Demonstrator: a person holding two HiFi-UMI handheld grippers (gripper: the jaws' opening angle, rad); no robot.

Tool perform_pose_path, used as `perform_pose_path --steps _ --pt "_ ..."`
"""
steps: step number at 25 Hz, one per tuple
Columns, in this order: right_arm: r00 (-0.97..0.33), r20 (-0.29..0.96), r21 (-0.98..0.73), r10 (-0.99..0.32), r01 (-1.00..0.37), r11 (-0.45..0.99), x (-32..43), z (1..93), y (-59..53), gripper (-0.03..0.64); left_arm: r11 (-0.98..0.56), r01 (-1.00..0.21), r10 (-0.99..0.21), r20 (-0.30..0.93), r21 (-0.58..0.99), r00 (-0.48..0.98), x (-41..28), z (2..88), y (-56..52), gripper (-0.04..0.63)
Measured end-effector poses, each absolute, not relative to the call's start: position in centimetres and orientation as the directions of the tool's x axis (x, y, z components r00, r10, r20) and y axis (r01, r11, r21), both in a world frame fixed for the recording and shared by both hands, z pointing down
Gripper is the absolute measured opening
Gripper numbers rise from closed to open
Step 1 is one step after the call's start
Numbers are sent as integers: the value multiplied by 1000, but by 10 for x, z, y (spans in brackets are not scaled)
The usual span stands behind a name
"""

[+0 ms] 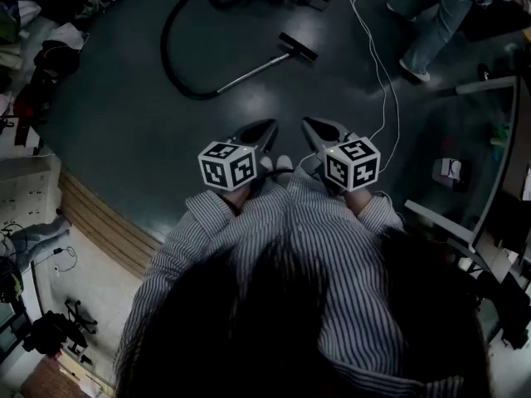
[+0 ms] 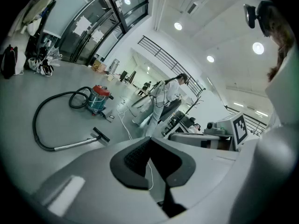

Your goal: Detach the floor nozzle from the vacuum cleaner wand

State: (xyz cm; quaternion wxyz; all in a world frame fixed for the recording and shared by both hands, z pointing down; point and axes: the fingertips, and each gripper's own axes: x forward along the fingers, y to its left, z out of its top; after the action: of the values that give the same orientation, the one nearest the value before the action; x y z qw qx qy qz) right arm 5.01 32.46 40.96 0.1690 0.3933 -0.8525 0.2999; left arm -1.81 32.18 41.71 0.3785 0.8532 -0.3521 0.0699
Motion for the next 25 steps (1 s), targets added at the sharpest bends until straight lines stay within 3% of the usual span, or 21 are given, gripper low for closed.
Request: perform_pose_path --steps 18,25 --pt "-640 521 -404 -565 -768 497 57 412 325 2 -474 -651 -552 376 593 744 -15 415 321 5" --pt "-684 449 -496 -576 -726 476 67 403 307 2 -450 -657 -589 352 605 727 -12 410 301 5"
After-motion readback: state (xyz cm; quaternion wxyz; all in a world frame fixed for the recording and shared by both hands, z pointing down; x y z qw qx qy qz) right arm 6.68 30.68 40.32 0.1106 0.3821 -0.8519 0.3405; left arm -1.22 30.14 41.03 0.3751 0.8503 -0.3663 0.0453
